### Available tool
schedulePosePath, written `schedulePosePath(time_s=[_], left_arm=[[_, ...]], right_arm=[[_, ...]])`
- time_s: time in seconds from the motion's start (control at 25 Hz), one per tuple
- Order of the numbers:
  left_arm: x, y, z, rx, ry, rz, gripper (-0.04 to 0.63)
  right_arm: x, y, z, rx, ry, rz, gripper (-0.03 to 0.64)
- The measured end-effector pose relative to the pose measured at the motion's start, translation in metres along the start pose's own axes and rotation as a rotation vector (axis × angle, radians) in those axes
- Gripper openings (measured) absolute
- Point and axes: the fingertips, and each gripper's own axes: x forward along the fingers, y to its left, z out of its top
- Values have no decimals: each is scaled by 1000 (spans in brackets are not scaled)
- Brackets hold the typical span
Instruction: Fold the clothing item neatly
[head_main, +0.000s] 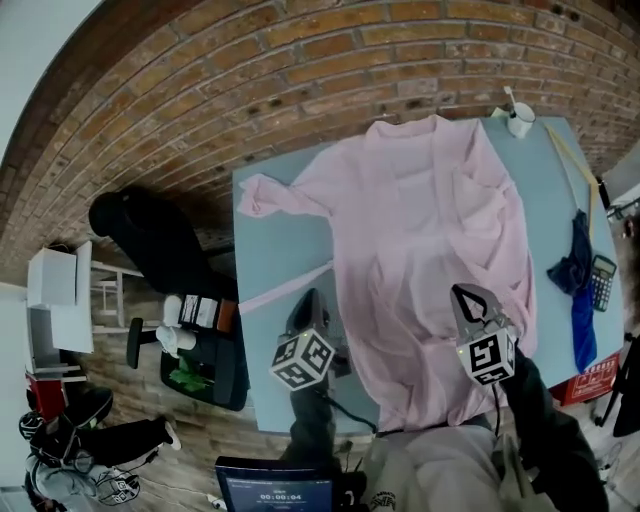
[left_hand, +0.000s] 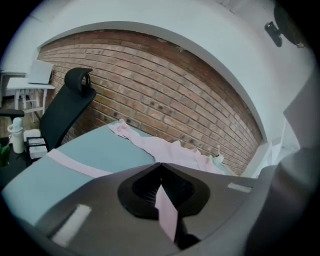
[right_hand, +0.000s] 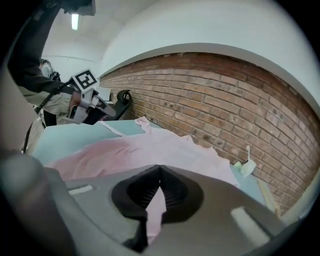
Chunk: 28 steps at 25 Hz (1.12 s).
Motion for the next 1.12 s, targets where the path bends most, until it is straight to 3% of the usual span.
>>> schedulePosePath(time_s=[0.12, 0.2, 0.32, 0.48, 0.56, 0.64, 0.68, 0.72, 0.76, 0.8, 0.92, 1.04, 1.08, 1.12], left_arm=[[27, 41, 32, 13, -12, 55, 11], [54, 60, 48, 5, -10, 60, 65], [105, 83, 60, -11, 32, 64, 229], [170, 109, 77, -58, 43, 84, 276], [199, 119, 90, -19, 53, 101, 271], [227, 133, 104, 35, 82, 141, 176], [239, 143, 110, 57, 99, 174, 187], [249, 153, 114, 84, 121, 206, 246], [259, 161, 115, 117, 157, 226, 350], [268, 166, 111, 153, 206, 232, 393], [291, 174, 98, 224, 304, 241, 433], [299, 180, 107, 249, 269, 282, 436], [299, 179, 109, 265, 266, 281, 411], [297, 178, 109, 285, 264, 277, 313]], right_arm=[[13, 18, 9, 129, -14, 25, 2], [26, 25, 12, 184, -8, 30, 2], [46, 35, 11, 172, 20, 35, 2], [61, 36, 7, 164, 56, 33, 2], [67, 33, 2, 181, 80, 28, 2], [76, 30, -4, 188, 104, 31, 2], [79, 29, -7, 189, 114, 34, 2], [82, 28, -10, 192, 123, 39, 2], [84, 28, -13, 198, 130, 44, 2], [85, 28, -16, 203, 137, 48, 2], [90, 24, -20, 218, 148, 46, 2], [93, 20, -20, 228, 144, 32, 2], [92, 20, -21, 237, 146, 29, 2], [91, 20, -23, 244, 146, 27, 2]])
